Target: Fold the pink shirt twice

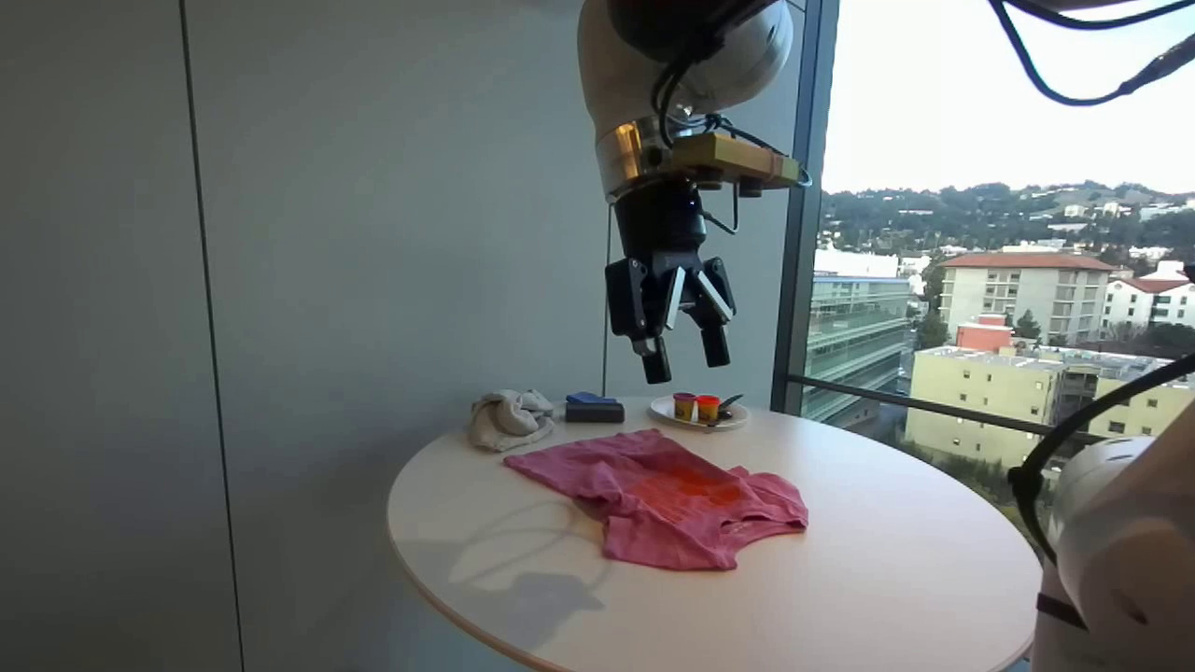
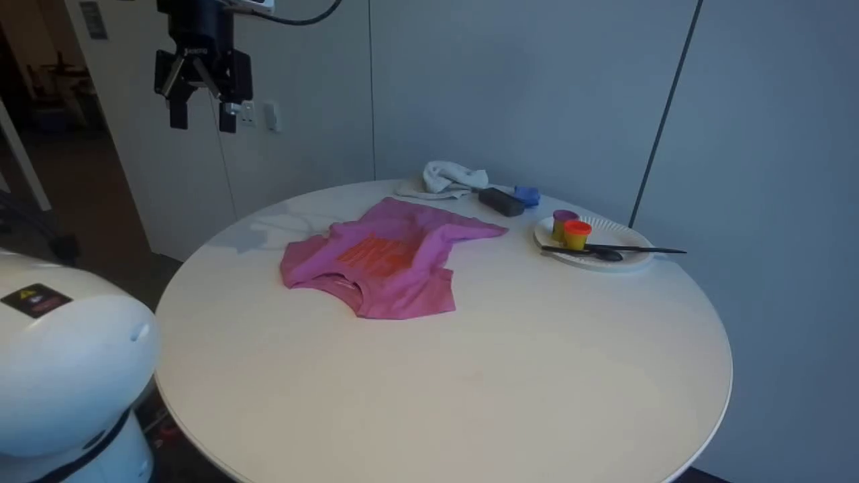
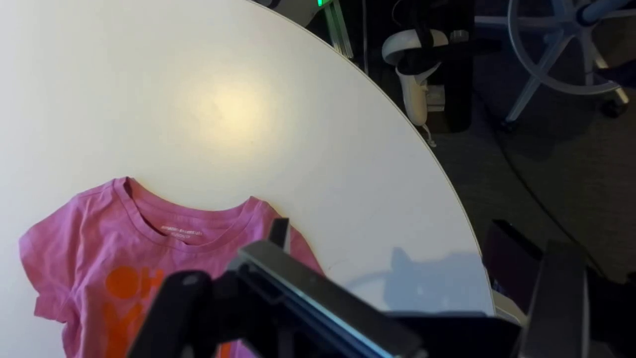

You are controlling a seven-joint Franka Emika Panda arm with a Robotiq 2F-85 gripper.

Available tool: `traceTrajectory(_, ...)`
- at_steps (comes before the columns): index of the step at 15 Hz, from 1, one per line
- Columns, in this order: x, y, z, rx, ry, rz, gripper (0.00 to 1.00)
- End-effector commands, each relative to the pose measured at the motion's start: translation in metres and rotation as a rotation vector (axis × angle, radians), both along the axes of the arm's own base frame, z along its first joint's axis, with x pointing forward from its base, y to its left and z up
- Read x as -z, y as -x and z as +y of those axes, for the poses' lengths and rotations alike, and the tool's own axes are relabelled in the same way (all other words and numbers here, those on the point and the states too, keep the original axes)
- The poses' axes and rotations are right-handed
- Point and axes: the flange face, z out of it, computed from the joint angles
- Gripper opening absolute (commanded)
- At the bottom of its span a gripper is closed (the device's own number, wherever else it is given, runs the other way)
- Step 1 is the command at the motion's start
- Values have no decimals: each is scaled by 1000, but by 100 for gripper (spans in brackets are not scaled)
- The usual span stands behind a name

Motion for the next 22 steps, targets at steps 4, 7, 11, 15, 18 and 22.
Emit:
traceTrajectory(4,-1,0,0,0,0,1,100)
traceTrajectory(7,4,-6,-10,28,-17,22,100)
traceTrajectory(11,10,-14,-41,198,-100,41,100)
traceTrajectory(15,28,-14,-68,378,-170,150,100)
traceTrajectory(18,58,-8,-76,529,-129,214,100)
traceTrajectory(22,90,3,-81,709,-160,275,100)
